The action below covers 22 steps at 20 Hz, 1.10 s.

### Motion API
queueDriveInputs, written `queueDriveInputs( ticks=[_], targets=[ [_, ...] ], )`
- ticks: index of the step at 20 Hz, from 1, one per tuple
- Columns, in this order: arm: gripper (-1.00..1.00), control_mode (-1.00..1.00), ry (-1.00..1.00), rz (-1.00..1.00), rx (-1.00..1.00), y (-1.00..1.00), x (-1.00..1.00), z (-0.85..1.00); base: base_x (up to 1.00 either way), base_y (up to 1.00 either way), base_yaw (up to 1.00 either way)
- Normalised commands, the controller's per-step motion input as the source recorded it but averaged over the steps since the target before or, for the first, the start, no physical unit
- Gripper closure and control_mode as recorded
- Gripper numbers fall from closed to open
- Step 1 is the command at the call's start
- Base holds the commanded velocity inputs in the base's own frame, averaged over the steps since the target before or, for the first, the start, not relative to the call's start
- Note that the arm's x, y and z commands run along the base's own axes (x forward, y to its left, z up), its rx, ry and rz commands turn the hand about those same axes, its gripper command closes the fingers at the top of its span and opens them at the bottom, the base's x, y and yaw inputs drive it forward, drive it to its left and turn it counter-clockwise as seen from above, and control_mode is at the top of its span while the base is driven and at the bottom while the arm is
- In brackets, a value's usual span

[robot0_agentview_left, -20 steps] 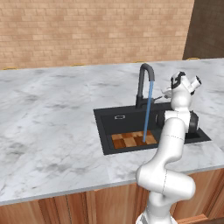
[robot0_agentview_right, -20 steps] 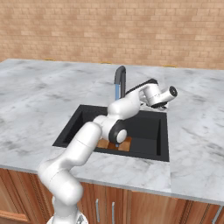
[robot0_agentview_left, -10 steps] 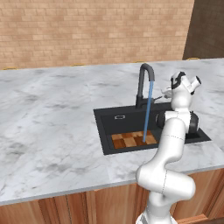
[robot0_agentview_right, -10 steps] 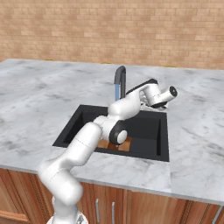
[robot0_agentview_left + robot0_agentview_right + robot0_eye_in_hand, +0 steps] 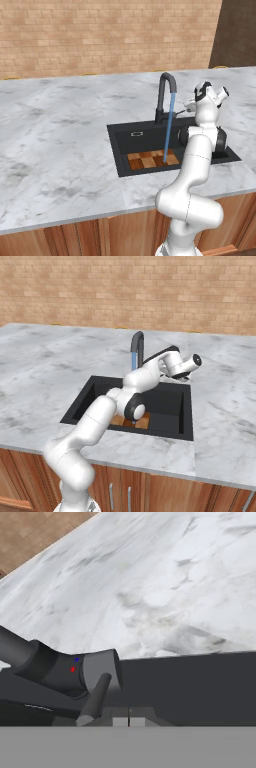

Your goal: Turn on the sink faucet with hot water and rinse the cutting board for ten seconds, then turn off the faucet. Push the cutting board to reach the water if necessary.

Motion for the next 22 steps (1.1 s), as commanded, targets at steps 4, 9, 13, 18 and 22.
queueDriveInputs(
  ticks=[4, 9, 13, 18, 22],
  targets=[
    [1.00, -1.00, 0.00, 0.00, 0.00, 0.07, 0.00, 0.00, 0.00, 0.00, 0.00],
    [1.00, -1.00, 0.00, 0.00, 0.00, 0.06, 0.00, -0.02, 0.00, 0.00, 0.00],
    [1.00, -1.00, 0.00, 0.00, 0.00, 0.03, 0.00, -0.04, 0.00, 0.00, 0.00],
    [1.00, -1.00, 0.00, 0.00, 0.00, 0.03, 0.00, -0.21, 0.00, 0.00, 0.00],
    [1.00, -1.00, 0.00, 0.00, 0.00, 0.07, 0.00, -0.04, 0.00, 0.00, 0.00]
  ],
)
